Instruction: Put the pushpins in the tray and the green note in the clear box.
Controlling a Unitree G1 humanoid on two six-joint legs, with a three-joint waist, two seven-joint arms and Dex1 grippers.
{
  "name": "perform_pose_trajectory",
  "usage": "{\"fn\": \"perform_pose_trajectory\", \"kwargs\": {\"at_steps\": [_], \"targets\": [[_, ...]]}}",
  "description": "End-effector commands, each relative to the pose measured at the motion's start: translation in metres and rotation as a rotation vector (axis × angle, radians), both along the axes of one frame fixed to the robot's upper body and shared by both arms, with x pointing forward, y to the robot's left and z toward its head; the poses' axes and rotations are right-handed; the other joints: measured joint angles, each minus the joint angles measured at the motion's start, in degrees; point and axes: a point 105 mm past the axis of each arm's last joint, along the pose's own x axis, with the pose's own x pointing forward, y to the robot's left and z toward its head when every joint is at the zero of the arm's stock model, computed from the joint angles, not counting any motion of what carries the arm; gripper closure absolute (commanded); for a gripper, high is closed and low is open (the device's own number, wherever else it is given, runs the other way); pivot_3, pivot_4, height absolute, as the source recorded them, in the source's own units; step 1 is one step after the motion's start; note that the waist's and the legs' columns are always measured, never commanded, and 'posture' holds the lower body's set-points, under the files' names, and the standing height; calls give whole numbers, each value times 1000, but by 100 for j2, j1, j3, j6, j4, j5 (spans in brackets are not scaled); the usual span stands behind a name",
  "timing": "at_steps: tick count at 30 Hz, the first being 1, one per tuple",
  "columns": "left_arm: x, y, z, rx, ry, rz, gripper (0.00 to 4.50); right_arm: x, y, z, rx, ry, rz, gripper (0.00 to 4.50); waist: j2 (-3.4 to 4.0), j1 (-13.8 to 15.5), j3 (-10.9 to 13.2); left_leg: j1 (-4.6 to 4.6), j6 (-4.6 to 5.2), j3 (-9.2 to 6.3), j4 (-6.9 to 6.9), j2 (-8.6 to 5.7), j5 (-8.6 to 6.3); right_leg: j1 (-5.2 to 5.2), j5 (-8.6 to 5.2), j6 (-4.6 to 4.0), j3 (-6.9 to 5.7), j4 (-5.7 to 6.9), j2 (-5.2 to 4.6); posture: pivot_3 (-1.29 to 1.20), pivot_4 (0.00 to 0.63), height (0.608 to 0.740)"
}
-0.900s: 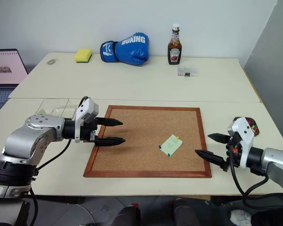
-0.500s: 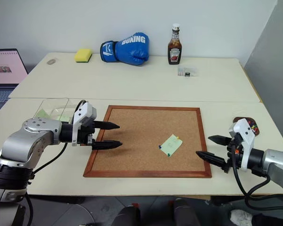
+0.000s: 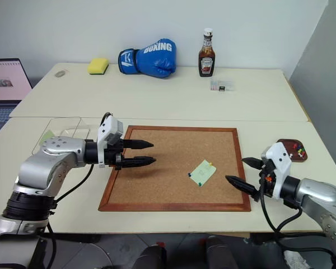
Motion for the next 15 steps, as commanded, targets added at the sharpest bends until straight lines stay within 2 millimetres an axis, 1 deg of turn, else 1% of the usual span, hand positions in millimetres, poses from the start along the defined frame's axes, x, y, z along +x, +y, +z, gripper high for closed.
{"fn": "perform_pose_trajectory", "kwargs": {"at_steps": [1, 4, 5, 8, 9, 10, 12, 15], "targets": [[5, -19, 1, -23, -86, -7, 2329, 9, 13, 2, -3, -75, 6, 0, 0, 3, 0, -1, 0, 0, 3, 0, 0, 1, 1, 2, 0, 1, 0, 0, 150, 740], [8, -29, -8, -29, -97, -4, 3015, 16, 21, -5, 4, -85, 0, 0, -1, 4, -1, -2, 0, 0, 3, 0, 0, 1, 2, 3, 0, 0, 0, 0, 150, 740], [9, -31, -9, -34, -100, -1, 3173, 19, 24, -8, 3, -89, -5, 0, 0, 5, 0, -1, 0, 0, 3, 0, 0, 1, 3, 3, 1, 1, 0, 0, 150, 740], [13, -34, -13, -44, -107, 16, 3789, 25, 29, -14, 3, -105, -17, 0, -1, 2, -1, 2, 0, -1, 1, 0, 0, 1, 3, 3, 0, 3, 2, 0, 150, 740], [15, -34, -16, -40, -109, 30, 3933, 27, 32, -17, 6, -106, -22, 0, -1, 2, -1, 0, 0, -1, 1, 0, 0, 0, 3, 3, 1, 4, 2, 0, 150, 740], [18, -34, -21, -22, -112, 42, 4170, 31, 35, -21, 2, -108, -32, 0, -1, 2, -1, 1, 0, -1, 1, 0, 0, 1, 3, 3, 1, 5, 2, 0, 150, 740], [21, -34, -28, -8, -116, 58, 4465, 37, 39, -27, -2, -112, -40, 0, 0, -3, -3, 1, 0, -1, 2, 0, 0, 1, 3, 3, 1, 7, 2, 0, 150, 740], [23, -37, -33, -19, -105, 69, 4496, 44, 43, -30, -6, -133, -57, 0, 1, -2, -3, 7, 1, 0, 4, -1, 1, 4, 4, 4, 2, 10, 2, 0, 150, 740]]}}
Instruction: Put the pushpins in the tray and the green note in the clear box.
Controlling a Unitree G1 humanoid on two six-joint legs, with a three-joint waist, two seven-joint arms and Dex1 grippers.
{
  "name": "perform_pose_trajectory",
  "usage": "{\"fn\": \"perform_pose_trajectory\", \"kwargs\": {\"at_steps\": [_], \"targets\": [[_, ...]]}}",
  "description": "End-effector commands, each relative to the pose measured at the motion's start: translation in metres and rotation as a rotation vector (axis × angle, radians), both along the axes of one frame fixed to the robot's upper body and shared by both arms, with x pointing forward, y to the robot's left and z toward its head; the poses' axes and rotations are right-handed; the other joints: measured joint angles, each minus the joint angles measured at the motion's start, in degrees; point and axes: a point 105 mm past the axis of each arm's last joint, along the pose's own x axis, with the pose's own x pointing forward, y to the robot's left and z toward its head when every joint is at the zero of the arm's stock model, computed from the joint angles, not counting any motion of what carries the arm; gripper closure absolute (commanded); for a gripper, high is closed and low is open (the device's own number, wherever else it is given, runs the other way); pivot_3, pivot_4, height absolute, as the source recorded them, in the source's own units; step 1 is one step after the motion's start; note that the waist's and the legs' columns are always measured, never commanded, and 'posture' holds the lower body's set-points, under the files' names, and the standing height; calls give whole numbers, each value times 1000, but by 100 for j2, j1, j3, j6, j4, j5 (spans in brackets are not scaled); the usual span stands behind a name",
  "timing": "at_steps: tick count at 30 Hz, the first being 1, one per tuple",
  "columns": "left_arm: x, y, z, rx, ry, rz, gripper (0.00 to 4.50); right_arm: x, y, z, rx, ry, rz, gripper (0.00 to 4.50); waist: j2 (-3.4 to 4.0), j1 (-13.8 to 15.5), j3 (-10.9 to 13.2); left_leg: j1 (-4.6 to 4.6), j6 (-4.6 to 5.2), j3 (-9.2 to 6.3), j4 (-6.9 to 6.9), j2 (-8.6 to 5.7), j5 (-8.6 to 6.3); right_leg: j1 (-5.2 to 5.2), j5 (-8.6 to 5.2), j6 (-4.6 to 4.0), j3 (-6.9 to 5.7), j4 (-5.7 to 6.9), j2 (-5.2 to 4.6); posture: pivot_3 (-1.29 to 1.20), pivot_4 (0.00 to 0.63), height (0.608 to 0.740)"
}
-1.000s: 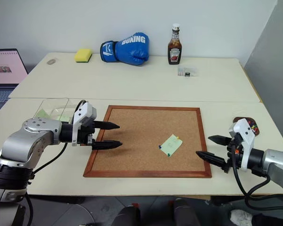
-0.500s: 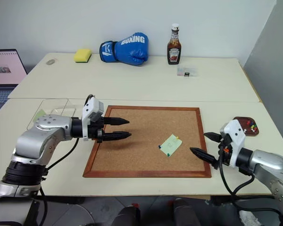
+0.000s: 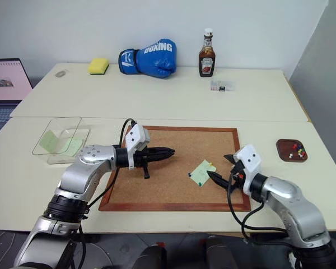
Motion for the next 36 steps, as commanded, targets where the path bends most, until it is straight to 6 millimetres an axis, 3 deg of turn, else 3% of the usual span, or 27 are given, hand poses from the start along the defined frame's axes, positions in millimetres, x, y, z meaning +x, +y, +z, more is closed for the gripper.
{"fn": "perform_pose_trajectory", "kwargs": {"at_steps": [1, 8, 15, 36], "targets": [[3, -8, -3, -13, -24, 11, 4496, 12, 8, 6, -3, -77, -17, 0, 0, 0, 0, 1, 0, -1, 0, 0, 0, 1, 0, 0, -1, 0, 0, 0, 150, 740], [-9, -17, -49, 112, 86, 4, 4496, 19, 17, -3, -19, -81, -4, 0, 0, 0, -1, 2, 0, -2, -3, 0, 0, 3, 0, 0, 0, 0, 0, 0, 150, 740], [-8, -10, -53, 145, 99, 14, 4496, 21, 18, -13, -33, -52, 2, 0, 5, -16, -6, 43, 0, -3, -3, 0, 0, 35, -1, -1, 0, 4, 1, 0, 150, 740], [-4, -9, -46, 141, 81, 21, 4500, 28, 19, -15, 7, -21, -19, 3971, 6, -33, -6, 47, 1, -3, -3, 1, 0, 38, -1, -1, 0, 6, 3, 0, 150, 740]]}}
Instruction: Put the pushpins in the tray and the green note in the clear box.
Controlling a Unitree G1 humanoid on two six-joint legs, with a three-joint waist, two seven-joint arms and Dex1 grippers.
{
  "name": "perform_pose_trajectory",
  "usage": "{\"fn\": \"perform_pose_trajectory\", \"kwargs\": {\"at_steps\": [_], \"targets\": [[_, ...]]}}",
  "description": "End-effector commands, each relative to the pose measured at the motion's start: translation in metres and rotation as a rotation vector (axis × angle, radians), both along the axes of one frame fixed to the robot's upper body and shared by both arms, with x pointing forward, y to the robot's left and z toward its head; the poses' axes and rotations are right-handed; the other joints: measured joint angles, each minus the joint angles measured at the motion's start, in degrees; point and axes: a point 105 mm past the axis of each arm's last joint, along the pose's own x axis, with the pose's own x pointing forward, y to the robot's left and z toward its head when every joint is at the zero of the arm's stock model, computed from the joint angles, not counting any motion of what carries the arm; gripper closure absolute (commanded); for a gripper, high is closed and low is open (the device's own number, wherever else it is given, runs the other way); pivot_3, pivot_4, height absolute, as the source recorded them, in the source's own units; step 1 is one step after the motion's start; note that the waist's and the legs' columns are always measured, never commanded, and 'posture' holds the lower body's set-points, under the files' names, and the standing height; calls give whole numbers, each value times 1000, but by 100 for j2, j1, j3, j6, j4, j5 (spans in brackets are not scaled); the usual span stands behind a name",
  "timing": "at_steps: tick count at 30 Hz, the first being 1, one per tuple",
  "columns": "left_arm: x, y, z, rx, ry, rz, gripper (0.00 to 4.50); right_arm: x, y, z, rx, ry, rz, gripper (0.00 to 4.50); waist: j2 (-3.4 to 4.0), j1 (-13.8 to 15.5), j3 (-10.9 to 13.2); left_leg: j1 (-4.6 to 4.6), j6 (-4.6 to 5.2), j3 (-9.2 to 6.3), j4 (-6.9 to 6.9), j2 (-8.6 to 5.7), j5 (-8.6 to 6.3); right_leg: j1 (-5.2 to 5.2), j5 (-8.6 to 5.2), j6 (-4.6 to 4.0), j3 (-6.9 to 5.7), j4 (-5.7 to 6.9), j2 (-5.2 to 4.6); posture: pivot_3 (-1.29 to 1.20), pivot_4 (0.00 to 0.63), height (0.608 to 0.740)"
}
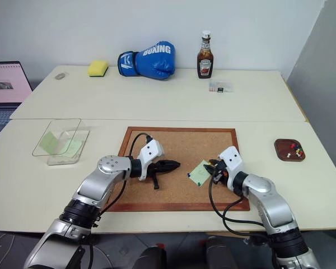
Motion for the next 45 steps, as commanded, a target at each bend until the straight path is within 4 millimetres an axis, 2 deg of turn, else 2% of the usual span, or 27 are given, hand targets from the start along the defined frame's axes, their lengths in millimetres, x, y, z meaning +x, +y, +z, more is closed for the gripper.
{"fn": "perform_pose_trajectory", "kwargs": {"at_steps": [1, 3, 6, 13, 17, 23, 25, 27, 31, 34, 37, 40, 45], "targets": [[0, 4, -8, 30, 18, 16, 4500, 5, 0, 12, 23, -39, -4, 4227, 0, 0, 0, 0, 0, 0, 0, 0, 0, 0, 0, 0, 0, 0, 0, 0, 150, 740], [-1, 3, -9, 33, 19, 14, 4500, 6, 0, 14, 28, -42, -6, 4476, 0, -1, 0, 0, 0, 0, 0, 0, 0, 0, 0, 0, 0, 0, 0, 0, 150, 740], [-1, 4, -10, 37, 20, 17, 4500, 7, -1, 16, 30, -53, -8, 4476, 0, -1, 0, 0, 0, 0, 0, 0, 0, 0, 0, 0, 0, 1, 0, 0, 150, 740], [-1, 10, -16, 81, 34, 26, 4500, 0, 6, 52, 105, -127, 18, 4476, 0, -1, 0, 0, 0, 0, 0, 0, 0, 0, 0, 0, 0, 1, 0, 0, 150, 740], [-3, 9, -18, 92, 35, 14, 4500, -3, 5, 63, 123, -142, 16, 4476, 0, -10, 0, 0, 0, -1, 0, 0, 0, -1, 0, 0, 0, 1, 0, 0, 150, 740], [-3, 9, -15, 97, 30, 0, 4500, -5, -12, 83, 155, -169, -49, 4476, -1, -11, -2, 2, 0, -2, 1, 0, 0, 4, 0, 0, 0, 0, 0, 0, 150, 740], [-2, 9, -14, 99, 27, -1, 4500, 0, -29, 88, 158, -181, -126, 4476, -1, -4, -2, 1, 0, -3, 0, 0, 0, 3, -1, 0, -2, 0, 0, 0, 150, 740], [-1, 9, -13, 98, 26, -4, 4500, 13, -61, 90, 110, -205, -290, 4476, -1, -1, -2, 1, 0, -2, 0, 0, 0, 3, 0, 0, -1, -1, 0, 0, 150, 740], [-2, 8, -13, 96, 28, -10, 4500, 35, -153, 86, -13, -220, -720, 4476, -1, 5, -2, 0, 0, 2, 2, -1, 0, 3, 0, 1, 2, -4, -1, 0, 150, 740], [-2, 6, -13, 98, 19, -19, 4500, 36, -199, 82, -19, -193, -884, 4476, 3, 5, -4, 1, 0, 2, -3, 0, 0, 2, -1, -1, 2, -3, 0, 0, 150, 740], [-3, 2, -12, 88, 21, -34, 4500, 38, -213, 79, 31, -162, -906, 4476, 6, 4, -5, 0, 1, 4, -6, -1, 0, 1, -1, -2, 5, -5, 0, 0, 150, 740], [-4, 0, -11, 86, 19, -41, 4500, 43, -210, 68, 106, -103, -844, 4476, 9, -15, -7, 1, 1, 6, -5, -1, 0, 3, 0, -1, 8, -5, 0, 0, 150, 740], [-1, 1, -4, 73, 1, -31, 4500, 57, -219, 57, 143, -70, -866, 4476, 10, -23, -7, 3, 3, 6, -1, -3, 1, 8, 1, 2, 9, -6, 0, 0, 150, 740]]}}
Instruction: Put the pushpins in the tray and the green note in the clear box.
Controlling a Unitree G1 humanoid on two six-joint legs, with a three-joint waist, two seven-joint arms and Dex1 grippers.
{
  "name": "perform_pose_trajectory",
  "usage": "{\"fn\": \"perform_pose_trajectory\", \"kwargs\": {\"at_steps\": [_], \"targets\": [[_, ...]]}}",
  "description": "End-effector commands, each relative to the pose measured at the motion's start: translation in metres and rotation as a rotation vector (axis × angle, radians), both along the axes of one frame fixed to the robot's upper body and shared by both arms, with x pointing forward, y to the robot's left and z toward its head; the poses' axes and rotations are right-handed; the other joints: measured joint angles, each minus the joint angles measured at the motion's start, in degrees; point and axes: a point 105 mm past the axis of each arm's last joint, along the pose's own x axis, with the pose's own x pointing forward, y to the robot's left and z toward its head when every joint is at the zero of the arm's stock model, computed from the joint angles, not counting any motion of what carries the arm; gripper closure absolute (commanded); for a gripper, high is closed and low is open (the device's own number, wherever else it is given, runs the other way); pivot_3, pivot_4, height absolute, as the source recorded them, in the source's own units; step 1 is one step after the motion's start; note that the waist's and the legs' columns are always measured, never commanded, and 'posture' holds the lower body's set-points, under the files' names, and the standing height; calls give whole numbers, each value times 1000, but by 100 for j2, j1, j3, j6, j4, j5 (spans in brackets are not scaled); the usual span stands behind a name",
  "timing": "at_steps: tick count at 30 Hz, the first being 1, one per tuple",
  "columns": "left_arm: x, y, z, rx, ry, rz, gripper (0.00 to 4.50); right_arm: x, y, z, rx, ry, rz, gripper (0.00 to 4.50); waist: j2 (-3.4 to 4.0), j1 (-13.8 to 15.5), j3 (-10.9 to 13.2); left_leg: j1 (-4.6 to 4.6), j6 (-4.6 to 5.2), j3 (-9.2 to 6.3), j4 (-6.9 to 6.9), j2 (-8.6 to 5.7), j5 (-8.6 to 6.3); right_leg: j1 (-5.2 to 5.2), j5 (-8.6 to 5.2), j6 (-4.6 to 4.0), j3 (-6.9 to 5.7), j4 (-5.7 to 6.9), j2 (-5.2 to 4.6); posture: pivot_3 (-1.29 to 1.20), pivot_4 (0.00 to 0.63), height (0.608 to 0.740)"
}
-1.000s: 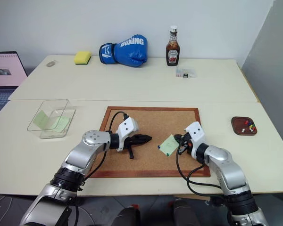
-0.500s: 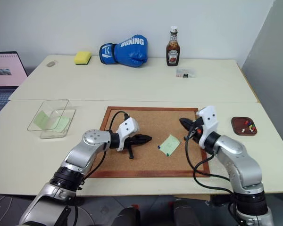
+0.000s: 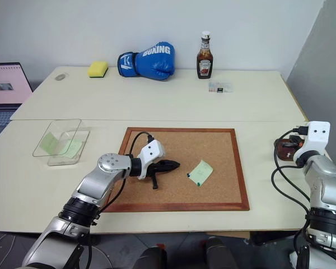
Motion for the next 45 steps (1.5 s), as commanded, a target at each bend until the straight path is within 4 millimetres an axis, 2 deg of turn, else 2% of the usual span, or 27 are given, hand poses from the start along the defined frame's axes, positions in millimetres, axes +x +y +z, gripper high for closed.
{"fn": "perform_pose_trajectory", "kwargs": {"at_steps": [1, 6, 10, 13, 17, 22, 26, 30, 32, 35, 37, 40, 42, 45], "targets": [[-2, 1, -5, 19, 21, 4, 4500, 12, -10, 10, 36, -55, -20, 4476, 1, -5, 0, 0, 0, 2, 0, -1, 0, 0, 0, 1, 2, -1, 0, 0, 150, 740], [-5, 5, -7, 25, 25, 12, 4500, 17, -20, -8, 29, 13, -74, 4476, 2, -5, 0, -2, 0, 1, -3, -1, 0, 0, 1, 0, 1, -2, -1, 0, 150, 740], [-8, 6, -10, 45, 18, 12, 4500, 18, -16, -17, 67, 35, -55, 4476, 3, -15, -1, -2, 1, 1, -5, -1, -1, 0, 0, 0, 2, -6, -1, 0, 150, 740], [-9, 7, -10, 46, 16, 13, 4500, 17, -14, -19, 68, 46, -47, 3952, 3, -32, -1, -2, 1, 0, -5, -1, -1, 0, 0, 0, 1, -6, -1, 0, 150, 740], [-9, 8, -10, 47, 14, 15, 4500, 17, -13, -15, 56, 37, -41, 2871, 3, -78, -1, -2, 1, 0, -4, -1, -1, 0, 0, 0, 1, -5, 0, 0, 150, 740], [-6, 7, -8, 46, 10, 12, 4500, 16, -13, 0, 35, -15, -30, 1918, 4, -94, -1, -2, 1, 0, -4, -1, -1, 0, 0, 0, 2, -5, -1, 0, 150, 740], [-5, 4, -7, 44, 4, 1, 4500, 10, -12, 22, 4, -91, -25, 1083, 5, -93, -2, -2, 1, 0, -3, -1, -1, 0, 0, 0, 1, -4, 0, 0, 150, 740], [-5, -2, -4, 31, 1, -15, 4500, 2, 4, 44, -30, -145, 29, 265, 6, -90, -1, -3, 1, -1, -3, -1, -1, 0, 0, 1, 1, -5, -1, 0, 150, 740], [-4, -3, -3, 29, 0, -17, 4500, 0, 8, 51, -30, -161, 39, 74, 6, -90, -1, -4, 1, -2, -3, -1, -1, 0, 0, 1, 0, -5, -1, 0, 150, 740], [-3, -3, -3, 31, -3, -22, 4500, -4, 10, 70, -32, -211, 33, 74, 6, -80, -1, -4, 1, -2, -2, -2, -1, 0, 1, 1, 1, -4, -1, 0, 150, 740], [-2, -3, -3, 32, -4, -24, 4500, -5, 17, 80, -37, -238, 68, 74, 6, -71, -1, -4, 1, -2, 0, -2, 0, 0, 1, 1, 0, -4, -2, 0, 150, 740], [-1, -3, -2, 34, -6, -28, 4500, -10, 46, 82, -65, -238, 221, 74, 6, -71, -1, -4, 1, -2, -1, -2, 0, 1, 0, 1, 0, -5, -2, 0, 150, 740], [-1, -3, -2, 34, -7, -29, 4500, -17, 70, 77, -83, -216, 349, 74, 6, -65, -2, -4, 1, -3, -2, -2, 0, 1, 0, 1, 0, -5, -2, 0, 150, 740], [0, -3, -2, 33, -7, -33, 4500, -37, 117, 56, -135, -141, 610, 74, 6, -52, -1, -5, 1, -6, -3, -2, -1, 1, 0, 1, -4, -6, -2, 0, 150, 740]]}}
